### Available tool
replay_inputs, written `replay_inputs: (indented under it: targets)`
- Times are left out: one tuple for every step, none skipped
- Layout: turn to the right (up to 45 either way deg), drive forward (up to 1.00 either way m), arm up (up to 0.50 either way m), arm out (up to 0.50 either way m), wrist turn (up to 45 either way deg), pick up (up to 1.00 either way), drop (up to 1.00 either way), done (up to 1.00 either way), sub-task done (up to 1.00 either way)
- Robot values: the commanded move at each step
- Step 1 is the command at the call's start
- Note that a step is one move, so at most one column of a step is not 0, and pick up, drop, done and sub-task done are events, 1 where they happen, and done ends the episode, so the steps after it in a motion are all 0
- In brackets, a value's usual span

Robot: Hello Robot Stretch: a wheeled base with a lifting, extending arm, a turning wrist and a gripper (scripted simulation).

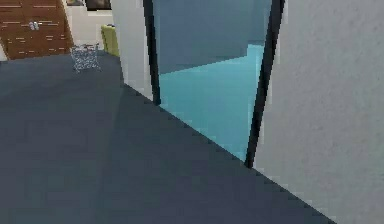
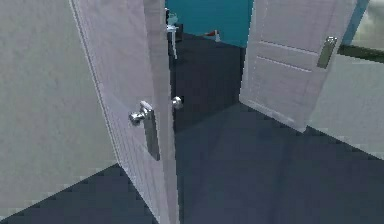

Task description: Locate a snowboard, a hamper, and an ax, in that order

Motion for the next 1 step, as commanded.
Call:
replay_inputs:
  targets:
    - [-24.0, 0.0, 0.0, 0.0, 0.0, 0.0, 0.0, 0.0, 0.0]
